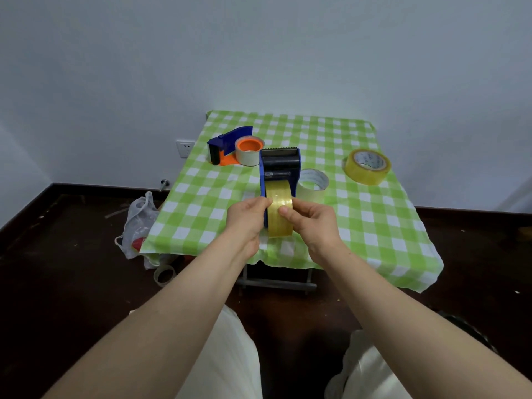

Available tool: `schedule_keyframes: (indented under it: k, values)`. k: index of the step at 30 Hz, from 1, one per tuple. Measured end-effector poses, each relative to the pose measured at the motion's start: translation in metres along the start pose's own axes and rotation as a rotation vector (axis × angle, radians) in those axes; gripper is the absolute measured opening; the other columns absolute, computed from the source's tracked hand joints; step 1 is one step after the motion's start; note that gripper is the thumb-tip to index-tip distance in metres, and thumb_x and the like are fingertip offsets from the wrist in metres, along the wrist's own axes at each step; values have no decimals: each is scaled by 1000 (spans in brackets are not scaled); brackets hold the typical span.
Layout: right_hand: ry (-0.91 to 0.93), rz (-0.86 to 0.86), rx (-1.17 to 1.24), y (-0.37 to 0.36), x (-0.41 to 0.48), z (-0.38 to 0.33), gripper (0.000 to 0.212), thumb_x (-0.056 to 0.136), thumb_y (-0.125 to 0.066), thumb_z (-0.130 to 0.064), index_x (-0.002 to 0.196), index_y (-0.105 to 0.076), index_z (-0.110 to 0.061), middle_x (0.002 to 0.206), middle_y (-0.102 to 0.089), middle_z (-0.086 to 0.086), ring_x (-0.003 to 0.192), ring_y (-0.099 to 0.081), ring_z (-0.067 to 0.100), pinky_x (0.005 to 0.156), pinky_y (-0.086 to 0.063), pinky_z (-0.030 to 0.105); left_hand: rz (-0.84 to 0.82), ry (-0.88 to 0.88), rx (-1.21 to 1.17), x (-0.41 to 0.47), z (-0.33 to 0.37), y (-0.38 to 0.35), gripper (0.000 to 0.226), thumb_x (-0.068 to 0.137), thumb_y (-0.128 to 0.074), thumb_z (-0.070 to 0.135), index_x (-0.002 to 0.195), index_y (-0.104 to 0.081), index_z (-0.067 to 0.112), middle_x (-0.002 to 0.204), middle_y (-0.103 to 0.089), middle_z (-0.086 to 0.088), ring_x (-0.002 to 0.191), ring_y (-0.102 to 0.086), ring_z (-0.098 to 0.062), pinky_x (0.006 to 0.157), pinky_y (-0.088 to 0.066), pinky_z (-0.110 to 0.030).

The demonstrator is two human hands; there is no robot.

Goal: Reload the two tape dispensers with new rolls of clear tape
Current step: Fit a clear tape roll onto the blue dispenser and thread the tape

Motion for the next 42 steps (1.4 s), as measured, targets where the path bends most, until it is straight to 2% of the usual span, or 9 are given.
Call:
schedule_keyframes:
  k: [5,10,12,15,18,24,30,34,42]
  values:
    - [8,-15,4,-5,0,0,38,81,-68,-3,117,-61,6,108,-69,16,94,-67,20,74,-56,18,31,11,-14,1,1,4,6,82,-67,15,87,-67,10,107,-69,-18,107,-63,-33,100,-47,-48]
    - [17,-53,-19,-12,0,-3,28,84,-64,-1,112,-65,0,94,-70,4,74,-67,1,63,-52,11,51,16,-18,2,5,6,9,85,-62,16,83,-66,8,86,-68,-11,85,-64,-28,87,-54,-41]
    - [17,-36,-16,-9,2,-3,27,84,-64,-4,111,-66,0,95,-70,5,75,-67,3,62,-52,12,6,9,-8,-2,7,2,13,86,-59,14,76,-64,8,85,-65,-14,83,-60,-27,91,-51,-45]
    - [1,8,-4,0,7,-1,35,83,-68,-11,115,-63,2,108,-70,13,93,-68,21,83,-57,30,-102,-30,-8,-8,10,-8,14,88,-53,5,80,-64,4,92,-64,-18,87,-61,-27,93,-50,-42]
    - [-12,24,-4,4,8,0,42,82,-70,-15,119,-61,3,114,-68,18,106,-65,29,96,-51,45,-167,-97,-7,-13,15,-14,21,89,-51,-1,84,-69,7,91,-70,-12,84,-66,-21,81,-54,-30]
    - [2,-26,-5,2,6,0,32,83,-66,-5,114,-64,2,103,-70,11,88,-68,17,82,-57,27,-44,-71,-40,-9,9,-3,21,87,-60,6,105,-67,-1,105,-71,-18,101,-67,-30,93,-53,-40]
    - [17,-31,-26,-2,9,0,43,82,-69,-7,122,-58,5,116,-67,18,105,-65,24,90,-54,31,31,-19,-25,-3,8,1,4,84,-64,11,83,-67,8,89,-70,-15,92,-67,-32,89,-55,-43]
    - [37,-44,-19,-4,6,-2,39,82,-67,-4,120,-60,4,113,-68,14,97,-66,18,77,-55,17,61,17,-25,-1,8,3,7,83,-64,13,77,-65,9,82,-69,-12,82,-65,-29,89,-54,-44]
    - [79,-112,-61,-12,3,-8,30,85,-63,0,115,-64,-2,98,-70,4,80,-68,1,72,-53,13,157,61,-37,2,8,7,13,78,-64,16,73,-59,5,78,-57,-13,72,-54,-25,70,-50,-38]
Point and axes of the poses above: each hand's wrist, its own x-axis towards the middle knuckle, its own y-axis out of the back of the hand, z = x × y, the point moved 10 cm from there along x, towards the middle knuckle
